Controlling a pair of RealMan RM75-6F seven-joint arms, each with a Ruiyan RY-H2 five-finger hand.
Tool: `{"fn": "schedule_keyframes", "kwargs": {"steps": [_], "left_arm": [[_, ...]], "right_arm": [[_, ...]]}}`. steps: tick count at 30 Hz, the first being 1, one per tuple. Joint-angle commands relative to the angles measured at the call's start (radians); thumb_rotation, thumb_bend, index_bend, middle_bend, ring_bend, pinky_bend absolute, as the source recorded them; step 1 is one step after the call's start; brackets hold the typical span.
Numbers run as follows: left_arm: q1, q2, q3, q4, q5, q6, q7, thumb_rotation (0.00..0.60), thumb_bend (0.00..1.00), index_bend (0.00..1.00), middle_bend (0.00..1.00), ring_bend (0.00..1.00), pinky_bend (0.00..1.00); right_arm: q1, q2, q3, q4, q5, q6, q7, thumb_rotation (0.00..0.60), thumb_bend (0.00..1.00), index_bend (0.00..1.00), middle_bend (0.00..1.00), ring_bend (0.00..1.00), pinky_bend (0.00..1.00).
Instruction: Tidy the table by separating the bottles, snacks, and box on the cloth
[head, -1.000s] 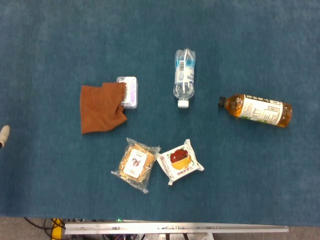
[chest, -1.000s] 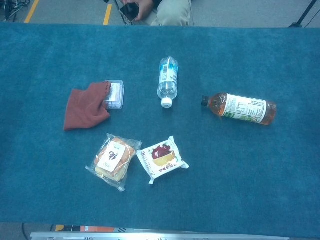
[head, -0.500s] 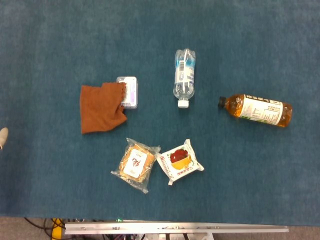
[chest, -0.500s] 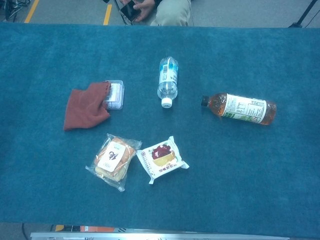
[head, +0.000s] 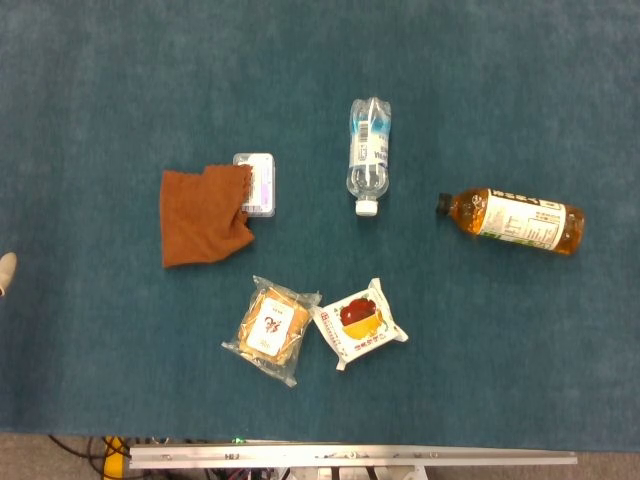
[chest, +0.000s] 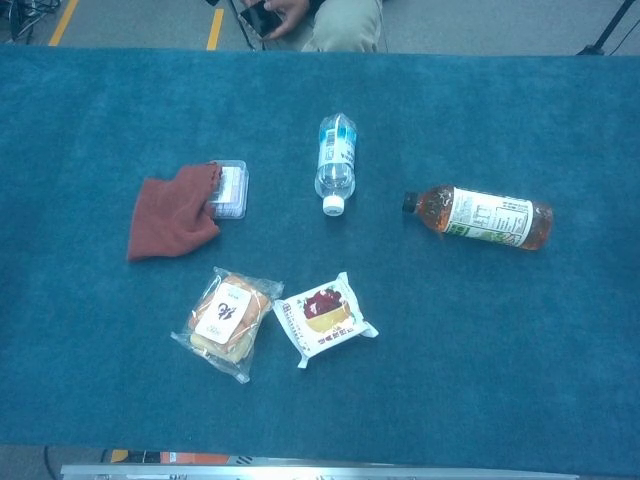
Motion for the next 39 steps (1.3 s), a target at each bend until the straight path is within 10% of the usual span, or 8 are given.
{"fn": "schedule_keyframes", "kwargs": {"steps": [1,16,29,39], "left_arm": [[0.001,0.004,-0.003,-0.003,0.003,-0.005,0.001,0.6,0.25,0.05,0.06,0.0,0.13],[-0.14,0.075,-0.004,-0.077,0.023,-0.292,-0.055,0.6,0.25,0.08,0.07,0.0,0.13],[-0.362,-0.078,-0.092,-0.003,-0.213,-0.612,0.042,0.519,0.23,0.0,0.0,0.0,0.13],[-0.464,-0.242,-0.107,0.08,-0.421,-0.675,0.199,0.495,0.23,0.0,0.0,0.0,0.13]], "right_arm": [[0.0,0.0,0.001,0.0,-0.001,-0.001,0.002,0.6,0.14,0.09,0.28,0.29,0.5],[0.011,0.01,0.015,-0.006,0.005,-0.02,0.0,0.6,0.14,0.09,0.28,0.29,0.5],[0.024,0.013,0.023,-0.015,0.02,-0.042,-0.013,0.6,0.14,0.09,0.28,0.29,0.5],[0.026,0.014,0.024,-0.009,0.031,-0.051,-0.007,0.6,0.14,0.09,0.28,0.29,0.5]]}}
